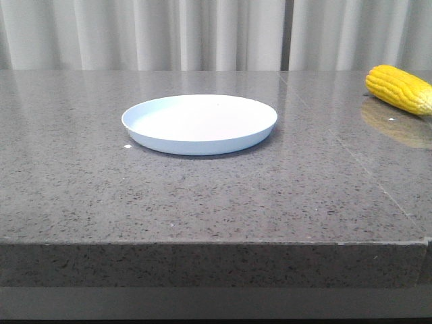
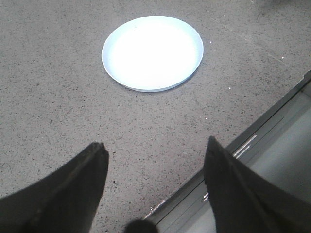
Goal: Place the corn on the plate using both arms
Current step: 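Raise the left gripper and move the right gripper above the corn cob, then lower the right gripper and close it around the yellow corn cob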
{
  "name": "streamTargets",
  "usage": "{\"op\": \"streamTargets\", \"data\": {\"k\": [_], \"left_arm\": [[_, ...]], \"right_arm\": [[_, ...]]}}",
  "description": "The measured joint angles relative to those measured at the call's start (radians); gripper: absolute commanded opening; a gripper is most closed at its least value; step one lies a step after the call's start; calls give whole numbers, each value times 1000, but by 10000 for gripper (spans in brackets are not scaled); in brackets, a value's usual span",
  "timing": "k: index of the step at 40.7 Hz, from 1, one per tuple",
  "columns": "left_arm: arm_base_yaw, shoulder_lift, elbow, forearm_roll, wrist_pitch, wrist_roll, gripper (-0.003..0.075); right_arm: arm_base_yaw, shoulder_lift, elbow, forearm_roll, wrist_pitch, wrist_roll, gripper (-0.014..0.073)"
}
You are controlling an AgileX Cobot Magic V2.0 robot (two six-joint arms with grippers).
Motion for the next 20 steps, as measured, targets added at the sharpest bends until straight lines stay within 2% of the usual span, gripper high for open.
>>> {"op": "streamTargets", "data": {"k": [12,20], "left_arm": [[0,0,0,0,0,0,428],[0,0,0,0,0,0,428]], "right_arm": [[-37,298,-294,59,214,-2,628],[-37,455,-460,59,285,-19,627]]}}
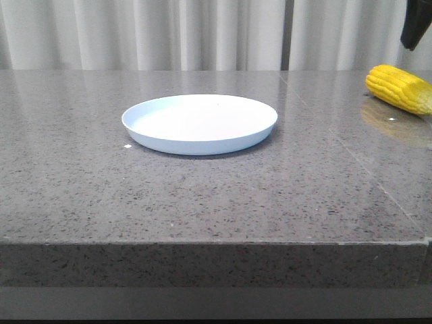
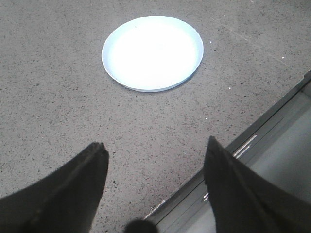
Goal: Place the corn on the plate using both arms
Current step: 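Lower the right gripper and close it around the yellow corn cob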
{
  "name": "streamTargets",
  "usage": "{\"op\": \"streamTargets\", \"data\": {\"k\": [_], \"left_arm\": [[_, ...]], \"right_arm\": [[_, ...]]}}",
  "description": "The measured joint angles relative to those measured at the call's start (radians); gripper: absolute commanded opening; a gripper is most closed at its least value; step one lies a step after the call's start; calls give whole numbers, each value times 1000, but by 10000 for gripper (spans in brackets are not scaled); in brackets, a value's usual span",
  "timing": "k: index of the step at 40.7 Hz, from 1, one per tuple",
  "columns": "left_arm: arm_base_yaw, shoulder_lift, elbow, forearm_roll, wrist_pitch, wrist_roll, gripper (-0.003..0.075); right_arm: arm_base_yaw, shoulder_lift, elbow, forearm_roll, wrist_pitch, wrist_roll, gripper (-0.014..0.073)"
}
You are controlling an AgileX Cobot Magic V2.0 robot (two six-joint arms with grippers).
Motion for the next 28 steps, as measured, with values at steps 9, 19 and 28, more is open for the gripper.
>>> {"op": "streamTargets", "data": {"k": [9,19,28], "left_arm": [[0,0,0,0,0,0,428],[0,0,2,0,0,0,428],[0,0,2,0,0,0,428]], "right_arm": [[0,122,-114,0,7,-17,627],[0,211,-145,-3,-4,-17,627],[0,250,-145,-3,-21,-17,627]]}}
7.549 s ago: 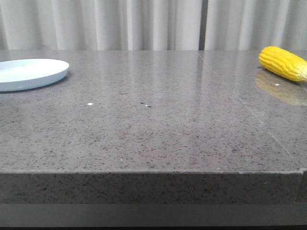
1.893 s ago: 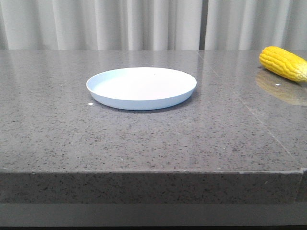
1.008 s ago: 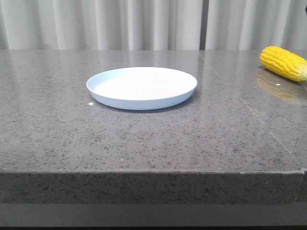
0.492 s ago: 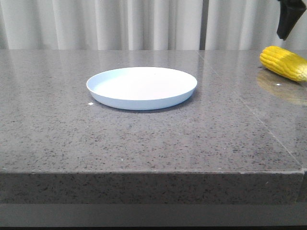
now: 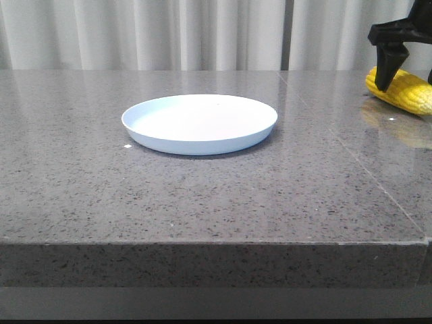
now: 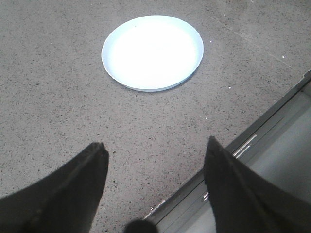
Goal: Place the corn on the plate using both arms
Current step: 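Lower the right gripper and close it around the yellow corn cob, then lift the held corn cob off the table with the right gripper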
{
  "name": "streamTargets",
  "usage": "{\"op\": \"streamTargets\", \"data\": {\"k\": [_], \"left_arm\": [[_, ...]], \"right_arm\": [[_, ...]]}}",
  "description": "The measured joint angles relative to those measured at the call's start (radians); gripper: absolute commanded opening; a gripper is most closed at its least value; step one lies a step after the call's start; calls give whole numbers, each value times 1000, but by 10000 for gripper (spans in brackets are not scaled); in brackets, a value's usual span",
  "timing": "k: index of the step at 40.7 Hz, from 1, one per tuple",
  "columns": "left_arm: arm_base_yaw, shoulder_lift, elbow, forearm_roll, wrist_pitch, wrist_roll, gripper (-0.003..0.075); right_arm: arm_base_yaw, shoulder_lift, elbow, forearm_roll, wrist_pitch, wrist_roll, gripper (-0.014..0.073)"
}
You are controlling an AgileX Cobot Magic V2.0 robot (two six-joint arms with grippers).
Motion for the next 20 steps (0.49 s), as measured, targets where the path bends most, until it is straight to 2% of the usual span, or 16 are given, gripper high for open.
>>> {"op": "streamTargets", "data": {"k": [9,12,17,20], "left_arm": [[0,0,0,0,0,0,428],[0,0,0,0,0,0,428],[0,0,0,0,0,0,428],[0,0,0,0,0,0,428]], "right_arm": [[0,38,0,0,-2,0,603],[0,42,0,0,-2,-6,519],[0,44,0,0,-2,-6,318],[0,44,0,0,-2,-6,283]]}}
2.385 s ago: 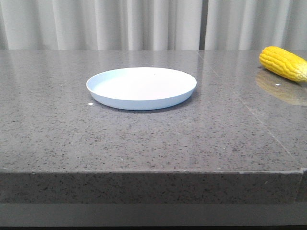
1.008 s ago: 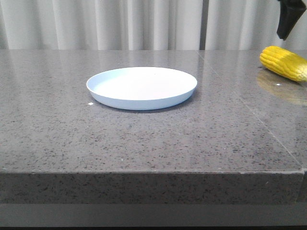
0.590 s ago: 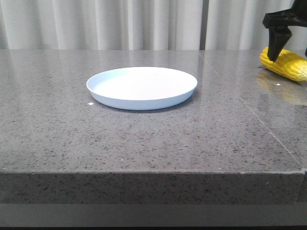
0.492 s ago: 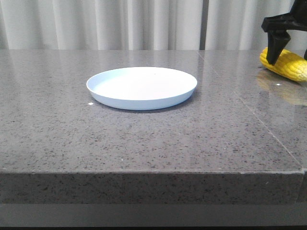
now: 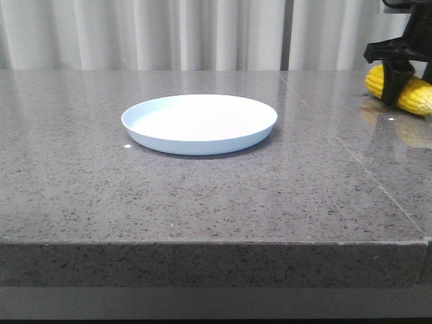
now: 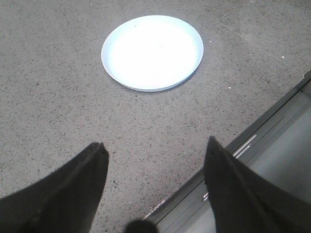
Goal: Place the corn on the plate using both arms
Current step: 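Lift the held corn cob off the table with the right gripper, then carry the corn cob over the plate and lower it onto it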
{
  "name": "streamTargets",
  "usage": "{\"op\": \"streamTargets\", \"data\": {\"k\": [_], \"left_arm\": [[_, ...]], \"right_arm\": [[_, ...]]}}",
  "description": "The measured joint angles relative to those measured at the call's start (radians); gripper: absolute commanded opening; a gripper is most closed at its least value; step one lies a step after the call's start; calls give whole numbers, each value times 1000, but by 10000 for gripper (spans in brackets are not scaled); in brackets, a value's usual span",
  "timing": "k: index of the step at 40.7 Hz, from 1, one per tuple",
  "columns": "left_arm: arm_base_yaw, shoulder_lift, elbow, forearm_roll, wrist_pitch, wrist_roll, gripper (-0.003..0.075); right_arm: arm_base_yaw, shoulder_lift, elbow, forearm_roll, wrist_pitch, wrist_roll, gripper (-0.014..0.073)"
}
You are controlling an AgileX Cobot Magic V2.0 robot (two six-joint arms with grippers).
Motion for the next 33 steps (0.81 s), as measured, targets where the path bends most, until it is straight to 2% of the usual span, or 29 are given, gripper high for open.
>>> {"op": "streamTargets", "data": {"k": [18,27,33], "left_arm": [[0,0,0,0,0,0,428],[0,0,0,0,0,0,428],[0,0,0,0,0,0,428]], "right_arm": [[36,-77,-1,13,18,0,281],[127,-172,-1,37,50,0,278],[227,-235,-3,37,67,0,278]]}}
